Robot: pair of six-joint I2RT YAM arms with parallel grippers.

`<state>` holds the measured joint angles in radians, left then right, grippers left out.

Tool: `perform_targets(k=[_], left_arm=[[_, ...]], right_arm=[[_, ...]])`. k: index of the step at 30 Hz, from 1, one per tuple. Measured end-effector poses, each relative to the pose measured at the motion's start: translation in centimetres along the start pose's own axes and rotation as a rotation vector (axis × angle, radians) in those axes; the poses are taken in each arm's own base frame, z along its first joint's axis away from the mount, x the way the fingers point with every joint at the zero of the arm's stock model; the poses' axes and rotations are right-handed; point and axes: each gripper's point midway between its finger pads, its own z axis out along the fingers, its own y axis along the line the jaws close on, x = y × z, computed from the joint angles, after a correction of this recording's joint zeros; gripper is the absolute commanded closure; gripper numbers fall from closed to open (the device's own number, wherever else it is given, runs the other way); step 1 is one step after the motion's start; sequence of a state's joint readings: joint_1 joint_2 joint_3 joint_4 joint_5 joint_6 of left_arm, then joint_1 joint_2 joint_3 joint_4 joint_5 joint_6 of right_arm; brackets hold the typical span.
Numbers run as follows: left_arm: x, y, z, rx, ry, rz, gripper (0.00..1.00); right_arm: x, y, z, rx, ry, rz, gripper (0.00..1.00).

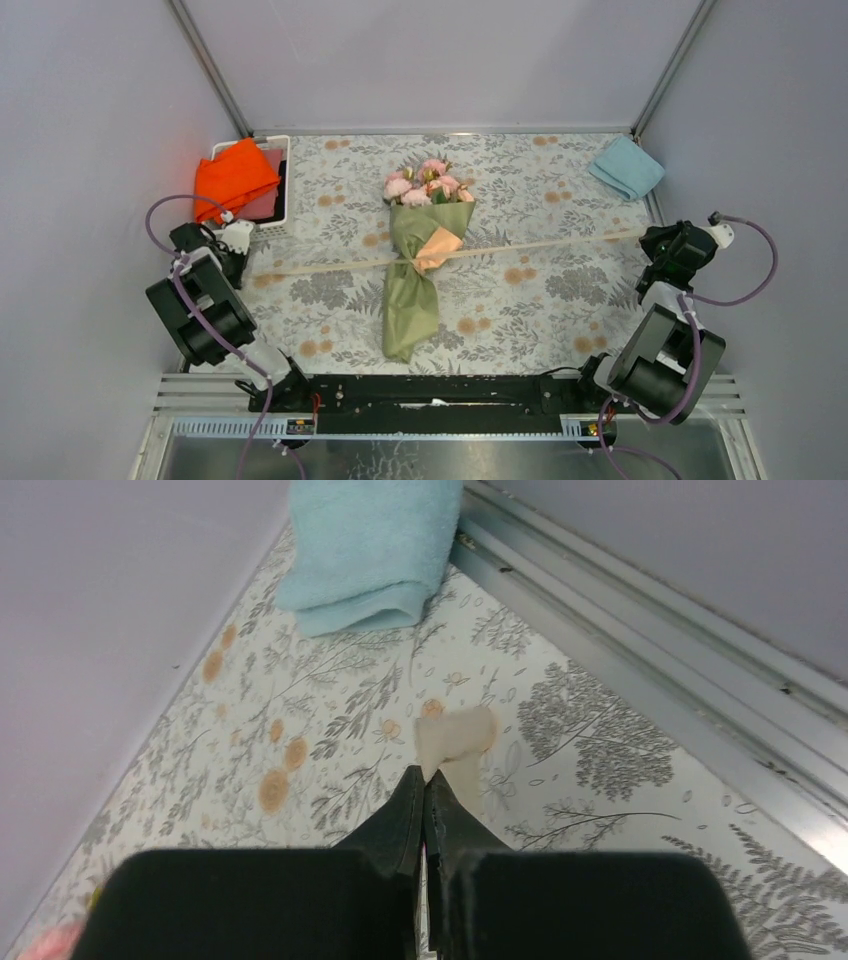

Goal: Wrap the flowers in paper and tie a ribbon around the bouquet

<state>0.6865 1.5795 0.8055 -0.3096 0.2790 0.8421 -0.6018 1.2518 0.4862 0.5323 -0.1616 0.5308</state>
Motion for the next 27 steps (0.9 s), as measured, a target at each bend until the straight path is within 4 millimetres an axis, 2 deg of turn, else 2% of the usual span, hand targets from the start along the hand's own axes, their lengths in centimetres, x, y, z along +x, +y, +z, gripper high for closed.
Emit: perform_targets(k=[7,10,13,14,15,16,17,18,19,22,25,26,27], left_arm=[[-0.1,-2.1,-0.5,0.117,0.001,-0.008,1.0],[-0.4,-2.3,-0.4,0.136,0.0,-0.009,1.0],[-0.8,-2.7,-0.3,0.146,0.001,0.019,1.0],[-1.1,-3.0,-0.3,0.15,0.004,0.046,0.82],[-1.6,-3.5,-0.3,0.161,0.006,0.08,0.54],[-2.1,-4.2,-0.4,0.174,0.004,0.12,0.37],[-2.9,-5.3,-0.4,0.195,0.0,0.169,0.22],[-3.9,-6.7,-0.7,0.223,-0.011,0.225,0.12],[-5.2,-8.6,-1.1,0.258,-0.03,0.282,0.05],[-8.5,-13.5,-3.2,0.357,-0.12,0.438,0.02],[-12.2,-18.0,-6.4,0.43,-0.246,0.597,0.03],[-13.2,-19.7,-7.2,0.462,-0.287,0.649,0.03],[-14.3,-22.1,-8.1,0.512,-0.336,0.714,0.02]], right_arm=[[-1.5,-1.3,0.4,0.068,-0.032,-0.019,1.0],[-2.1,-0.7,0.6,0.056,-0.028,-0.044,1.0],[-2.4,1.1,0.8,0.017,-0.023,-0.108,0.98],[-2.5,2.2,0.9,-0.003,-0.022,-0.141,0.86],[-2.4,3.7,1.0,-0.031,-0.017,-0.182,0.67],[-1.8,6.0,1.0,-0.077,0.002,-0.235,0.48],[-1.0,8.2,0.9,-0.126,0.026,-0.273,0.12],[0.1,10.8,0.6,-0.185,0.058,-0.321,0.02],[1.1,13.3,0.2,-0.247,0.087,-0.367,0.01],[5.9,19.4,-2.4,-0.407,0.22,-0.488,0.0],[12.8,24.0,-7.9,-0.668,0.38,-0.645,0.0],[15.4,25.2,-10.5,-0.79,0.432,-0.706,0.0],[17.1,25.6,-12.2,-0.871,0.465,-0.752,0.0]])
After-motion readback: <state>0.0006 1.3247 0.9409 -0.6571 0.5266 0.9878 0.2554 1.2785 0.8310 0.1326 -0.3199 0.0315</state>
